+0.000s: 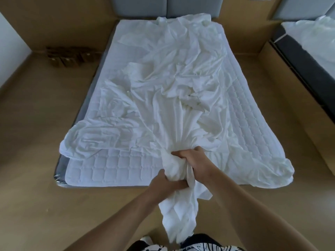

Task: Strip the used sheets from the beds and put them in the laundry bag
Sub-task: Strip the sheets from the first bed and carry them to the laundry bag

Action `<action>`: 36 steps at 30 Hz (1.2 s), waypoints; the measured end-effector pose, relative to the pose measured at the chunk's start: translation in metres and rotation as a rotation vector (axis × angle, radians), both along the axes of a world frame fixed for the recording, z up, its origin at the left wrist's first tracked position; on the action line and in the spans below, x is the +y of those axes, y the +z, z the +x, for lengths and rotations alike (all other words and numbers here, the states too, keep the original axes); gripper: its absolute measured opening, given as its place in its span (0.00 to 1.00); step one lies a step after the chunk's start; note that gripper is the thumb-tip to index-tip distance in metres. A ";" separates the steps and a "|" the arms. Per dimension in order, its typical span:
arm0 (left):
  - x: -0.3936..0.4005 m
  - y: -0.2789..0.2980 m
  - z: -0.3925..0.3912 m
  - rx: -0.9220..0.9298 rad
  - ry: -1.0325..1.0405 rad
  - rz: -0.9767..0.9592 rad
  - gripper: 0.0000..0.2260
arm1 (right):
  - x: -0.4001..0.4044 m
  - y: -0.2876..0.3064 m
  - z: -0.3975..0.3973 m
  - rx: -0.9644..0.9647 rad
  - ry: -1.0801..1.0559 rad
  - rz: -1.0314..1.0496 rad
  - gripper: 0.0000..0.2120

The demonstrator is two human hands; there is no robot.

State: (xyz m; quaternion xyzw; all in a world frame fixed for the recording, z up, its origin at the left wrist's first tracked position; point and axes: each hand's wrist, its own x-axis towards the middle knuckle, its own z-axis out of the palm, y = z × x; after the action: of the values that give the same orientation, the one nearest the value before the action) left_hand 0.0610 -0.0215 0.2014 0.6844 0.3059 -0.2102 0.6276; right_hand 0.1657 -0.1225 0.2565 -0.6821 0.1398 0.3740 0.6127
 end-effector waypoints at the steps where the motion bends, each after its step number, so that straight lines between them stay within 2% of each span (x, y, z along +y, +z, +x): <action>1: 0.003 0.001 0.004 -0.020 -0.002 -0.005 0.43 | -0.001 0.008 0.004 -0.034 -0.006 -0.003 0.11; 5: 0.011 0.019 0.025 -0.125 -0.029 -0.026 0.41 | -0.009 0.031 0.020 -0.166 0.010 0.004 0.12; 8: 0.021 0.030 0.040 -0.172 -0.164 -0.129 0.45 | -0.019 0.037 0.027 -0.198 0.011 0.063 0.18; 9: 0.027 0.036 0.041 -0.186 -0.206 -0.191 0.42 | -0.023 0.039 0.026 -0.190 0.006 0.101 0.19; 11: 0.042 0.050 0.040 -0.195 -0.262 -0.345 0.31 | -0.031 0.039 0.025 -0.158 -0.015 0.158 0.19; 13: 0.056 0.060 0.039 -0.191 -0.234 -0.488 0.22 | -0.037 0.036 0.023 -0.110 -0.069 0.145 0.17; 15: 0.062 0.059 0.047 -0.124 -0.065 -0.463 0.29 | -0.042 0.033 0.019 -0.083 -0.095 0.066 0.18; 17: 0.061 0.054 0.060 -0.074 0.106 -0.287 0.44 | -0.045 0.033 0.015 -0.087 -0.071 -0.048 0.18; 18: 0.060 0.052 0.065 -0.056 0.113 -0.206 0.50 | -0.046 0.033 0.014 -0.099 -0.045 -0.105 0.18; 22: 0.042 0.058 0.076 -0.045 0.021 -0.070 0.50 | -0.049 0.041 0.013 -0.214 0.043 -0.298 0.18; 25: 0.023 0.062 0.081 0.016 -0.004 -0.228 0.54 | -0.049 0.054 0.012 -0.301 0.063 -0.375 0.15; 26: 0.017 0.065 0.082 0.019 0.034 -0.344 0.52 | -0.048 0.055 0.009 -0.321 0.083 -0.398 0.15; 28: 0.009 0.067 0.089 -0.061 0.094 -0.579 0.39 | -0.044 0.054 -0.001 -0.344 0.156 -0.428 0.16; 30: 0.001 0.075 0.098 -0.154 0.134 -0.675 0.28 | -0.041 0.049 -0.012 -0.365 0.211 -0.435 0.16; 32: -0.003 0.083 0.105 -0.145 0.174 -0.507 0.29 | -0.042 0.049 -0.021 -0.361 0.237 -0.384 0.11; 34: -0.001 0.091 0.111 -0.130 0.222 -0.249 0.29 | -0.048 0.053 -0.026 -0.340 0.222 -0.321 0.13; 36: 0.004 0.100 0.117 -0.152 0.252 -0.102 0.27 | -0.059 0.054 -0.025 -0.285 0.105 -0.173 0.29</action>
State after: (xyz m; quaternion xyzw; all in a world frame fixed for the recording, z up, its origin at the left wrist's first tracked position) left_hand 0.1778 -0.0170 0.3012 0.6218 0.3297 -0.0926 0.7043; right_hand 0.1407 -0.1819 0.3106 -0.7847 0.0475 0.2917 0.5450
